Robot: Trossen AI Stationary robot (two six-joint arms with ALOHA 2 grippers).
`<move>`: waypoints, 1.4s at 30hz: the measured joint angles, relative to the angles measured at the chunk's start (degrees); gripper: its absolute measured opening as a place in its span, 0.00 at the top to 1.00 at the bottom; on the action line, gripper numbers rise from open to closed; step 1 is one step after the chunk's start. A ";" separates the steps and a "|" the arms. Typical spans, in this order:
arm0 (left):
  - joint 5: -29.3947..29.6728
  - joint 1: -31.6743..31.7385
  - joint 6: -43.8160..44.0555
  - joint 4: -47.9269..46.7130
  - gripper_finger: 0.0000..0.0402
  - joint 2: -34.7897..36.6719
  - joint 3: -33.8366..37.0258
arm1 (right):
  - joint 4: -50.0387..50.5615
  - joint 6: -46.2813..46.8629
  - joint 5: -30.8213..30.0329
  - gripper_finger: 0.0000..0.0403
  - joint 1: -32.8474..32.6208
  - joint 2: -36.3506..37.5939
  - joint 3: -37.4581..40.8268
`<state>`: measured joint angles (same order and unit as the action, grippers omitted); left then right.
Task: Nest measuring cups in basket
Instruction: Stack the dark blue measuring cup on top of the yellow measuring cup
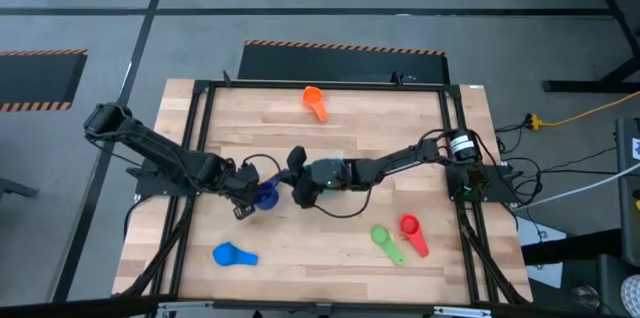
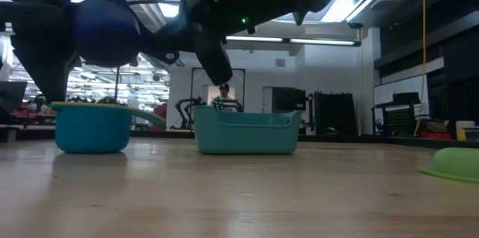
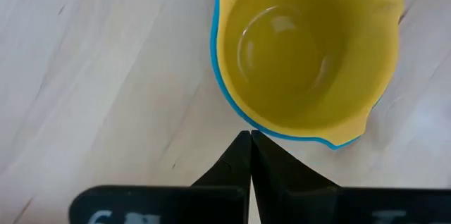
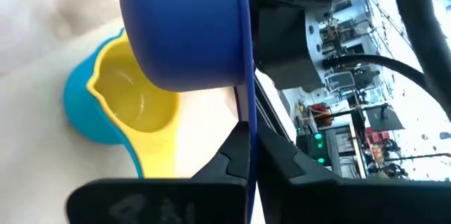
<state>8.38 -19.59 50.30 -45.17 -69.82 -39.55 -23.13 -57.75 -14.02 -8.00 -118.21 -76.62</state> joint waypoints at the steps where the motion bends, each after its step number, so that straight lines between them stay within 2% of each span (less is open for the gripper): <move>1: 0.00 0.13 0.00 -0.19 1.00 0.00 0.00 | 0.09 -0.36 0.03 0.98 0.17 0.00 0.00; 7: -0.43 -0.80 -0.15 -1.91 1.00 0.13 -1.48 | 2.50 -2.88 0.85 0.97 1.28 -0.09 -0.04; 15: -1.96 -2.67 -3.32 -14.35 1.00 0.13 -10.50 | 2.26 -2.80 1.66 0.97 2.62 -0.09 0.00; 22: 1.14 -2.65 -5.89 -18.98 1.00 0.15 -16.92 | 0.48 -2.69 7.96 0.97 3.71 -0.09 0.00; 25: 3.00 -2.67 -5.95 -20.21 1.00 0.13 -18.79 | -2.09 -2.59 8.07 0.96 4.27 -0.73 0.00; 29: 3.60 -2.66 -5.95 -21.46 1.00 0.15 -20.49 | -7.66 -2.76 8.05 0.96 4.90 -2.77 0.00; 42: 4.20 -2.66 -5.92 -21.92 1.00 0.15 -20.65 | -9.97 -2.96 7.65 0.96 4.84 -6.73 0.00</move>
<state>12.58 -22.25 44.38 -67.09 -69.67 -60.20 -33.11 -60.71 -6.37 -3.16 -124.95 -76.62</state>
